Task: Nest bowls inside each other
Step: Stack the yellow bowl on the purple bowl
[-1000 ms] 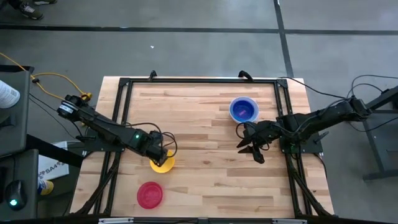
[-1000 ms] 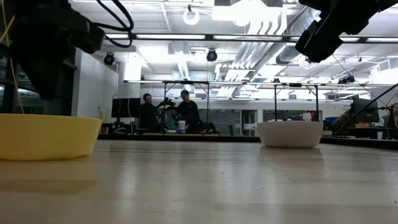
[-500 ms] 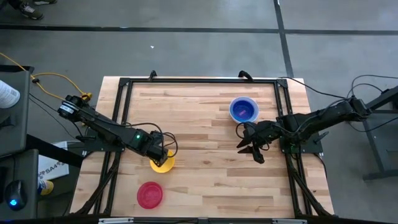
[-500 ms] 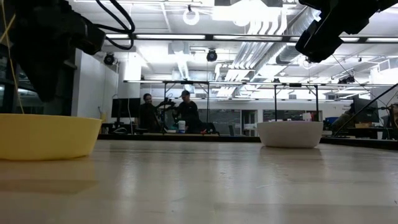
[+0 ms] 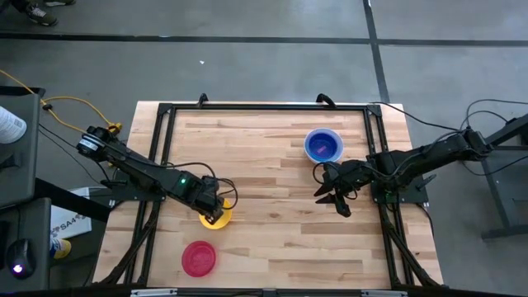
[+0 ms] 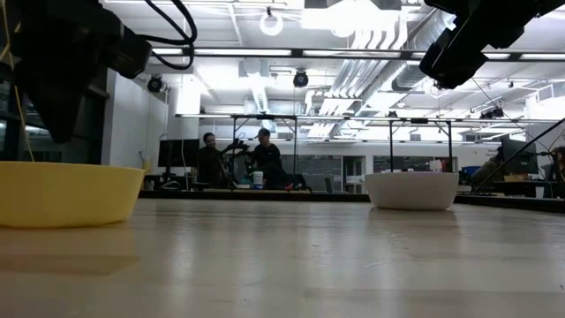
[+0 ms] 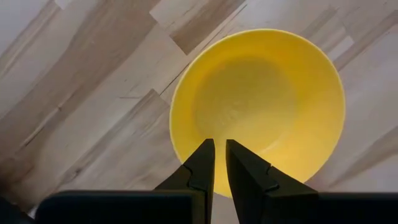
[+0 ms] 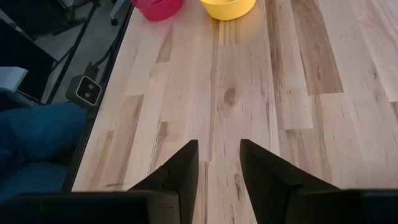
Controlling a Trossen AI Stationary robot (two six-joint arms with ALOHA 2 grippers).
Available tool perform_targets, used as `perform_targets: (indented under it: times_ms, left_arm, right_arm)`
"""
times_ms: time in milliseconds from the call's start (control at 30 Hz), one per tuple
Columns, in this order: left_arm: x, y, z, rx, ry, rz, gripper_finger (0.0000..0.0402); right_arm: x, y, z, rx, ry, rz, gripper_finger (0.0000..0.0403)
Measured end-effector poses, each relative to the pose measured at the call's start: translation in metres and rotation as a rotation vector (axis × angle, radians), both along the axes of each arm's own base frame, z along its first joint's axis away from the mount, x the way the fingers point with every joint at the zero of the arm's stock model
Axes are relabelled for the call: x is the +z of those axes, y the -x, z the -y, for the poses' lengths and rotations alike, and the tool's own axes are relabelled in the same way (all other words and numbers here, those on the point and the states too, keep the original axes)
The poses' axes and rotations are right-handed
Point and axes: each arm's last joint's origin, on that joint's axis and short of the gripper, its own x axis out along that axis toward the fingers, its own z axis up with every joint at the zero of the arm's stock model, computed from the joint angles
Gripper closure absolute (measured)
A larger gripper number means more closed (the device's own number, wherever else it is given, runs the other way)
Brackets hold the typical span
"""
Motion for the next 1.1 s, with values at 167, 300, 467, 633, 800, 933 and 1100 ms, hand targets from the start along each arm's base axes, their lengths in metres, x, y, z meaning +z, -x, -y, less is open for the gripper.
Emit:
perform_targets:
  times_ms: [167, 300, 467, 633, 800, 933, 1100]
  left_arm:
    - [0.000, 0.000, 0.000, 0.001, -0.004, 0.001, 0.0359]
    - [0.000, 0.000, 0.000, -0.009, -0.008, 0.001, 0.0359]
    - [0.000, 0.000, 0.000, -0.034, -0.017, 0.001, 0.0359]
    - [0.000, 0.001, -0.001, -0.043, -0.022, -0.006, 0.0357]
    - [0.000, 0.004, 0.003, -0.051, -0.049, -0.008, 0.0320]
    - [-0.001, 0.007, 0.008, -0.037, -0.053, -0.017, 0.0281]
    - [0.000, 0.011, 0.014, -0.053, -0.061, -0.011, 0.0271]
  right_arm:
    - [0.000, 0.000, 0.000, 0.002, -0.002, 0.000, 0.0291]
    - [0.000, 0.000, -0.001, 0.018, -0.015, -0.003, 0.0291]
    - [0.000, 0.000, -0.001, 0.020, -0.016, -0.003, 0.0291]
    - [0.000, 0.000, -0.001, 0.010, -0.033, -0.010, 0.0291]
    - [0.000, 0.000, -0.001, 0.020, -0.043, -0.012, 0.0291]
    - [0.000, 0.000, -0.001, 0.022, -0.044, -0.013, 0.0291]
    - [0.000, 0.000, -0.001, 0.022, -0.044, -0.013, 0.0291]
